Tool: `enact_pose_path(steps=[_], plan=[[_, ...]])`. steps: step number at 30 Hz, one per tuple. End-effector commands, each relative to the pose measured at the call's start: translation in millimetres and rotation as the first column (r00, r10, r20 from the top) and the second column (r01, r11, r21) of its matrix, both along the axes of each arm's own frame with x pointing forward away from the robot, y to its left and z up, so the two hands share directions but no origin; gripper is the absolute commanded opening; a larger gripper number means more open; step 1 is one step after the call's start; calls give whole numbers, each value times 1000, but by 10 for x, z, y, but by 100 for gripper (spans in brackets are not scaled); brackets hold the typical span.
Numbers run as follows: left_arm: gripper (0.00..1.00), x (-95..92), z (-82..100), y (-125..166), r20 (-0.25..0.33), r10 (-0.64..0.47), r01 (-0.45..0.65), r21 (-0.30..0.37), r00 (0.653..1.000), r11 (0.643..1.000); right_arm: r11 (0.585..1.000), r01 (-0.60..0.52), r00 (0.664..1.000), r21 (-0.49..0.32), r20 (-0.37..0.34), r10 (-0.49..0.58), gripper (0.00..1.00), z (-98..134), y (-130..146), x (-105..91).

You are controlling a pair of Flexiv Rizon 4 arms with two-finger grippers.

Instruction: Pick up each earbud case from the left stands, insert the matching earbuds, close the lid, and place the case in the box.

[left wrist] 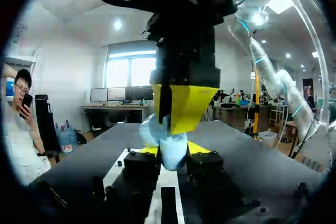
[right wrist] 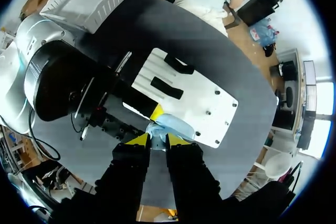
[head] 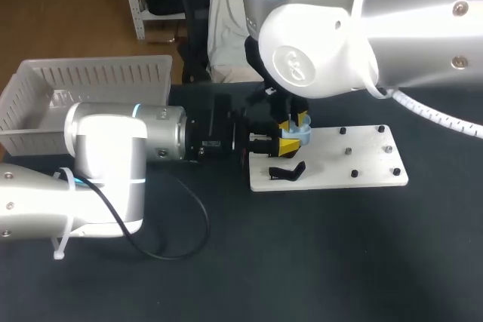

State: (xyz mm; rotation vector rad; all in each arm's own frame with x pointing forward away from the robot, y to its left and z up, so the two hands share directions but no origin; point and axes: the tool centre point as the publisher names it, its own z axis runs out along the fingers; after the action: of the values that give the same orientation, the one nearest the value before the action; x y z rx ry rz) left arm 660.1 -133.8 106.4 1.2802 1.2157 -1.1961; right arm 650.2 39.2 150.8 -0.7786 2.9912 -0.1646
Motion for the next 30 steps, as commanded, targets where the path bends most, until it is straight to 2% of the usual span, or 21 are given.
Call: enact_pose_path(steps=[1, 3, 6, 12, 14, 15, 19, 24, 30], plan=[[0, -8, 12, 1, 0, 0, 0, 2, 1000, 1000, 1000, 0, 1000, -4, 0, 0, 40, 1, 4, 18], [0, -8, 12, 1, 0, 0, 0, 2, 1000, 1000, 1000, -1, 1000, -3, 2, 1, 47, 15, -1, 8], [0, -8, 12, 1, 0, 0, 0, 2, 1000, 1000, 1000, -4, 1000, -3, 8, 4, 72, 51, -9, -16], [0, -8, 12, 1, 0, 0, 0, 2, 1000, 1000, 1000, 19, 999, 19, 39, -20, 86, 201, -97, -18], [0, -8, 12, 1, 0, 0, 0, 2, 1000, 1000, 997, 68, 996, 44, 59, -71, 98, 262, -174, 59], [0, -8, 12, 1, 0, 0, 0, 2, 1000, 1000, 993, 99, 992, 58, 71, -102, 100, 288, -210, 101], [0, -8, 12, 1, 0, 0, 0, 2, 1000, 1000, 968, 217, 968, 127, 99, -230, 100, 351, -359, 303], [0, -8, 12, 1, 0, 0, 0, 2, 1000, 1000, 944, 302, 944, 133, 98, -316, 100, 288, -480, 528], [0, -8, 12, 1, 0, 0, 0, 2, 1000, 1000, 932, 346, 933, 109, 66, -354, 100, 130, -574, 684]])
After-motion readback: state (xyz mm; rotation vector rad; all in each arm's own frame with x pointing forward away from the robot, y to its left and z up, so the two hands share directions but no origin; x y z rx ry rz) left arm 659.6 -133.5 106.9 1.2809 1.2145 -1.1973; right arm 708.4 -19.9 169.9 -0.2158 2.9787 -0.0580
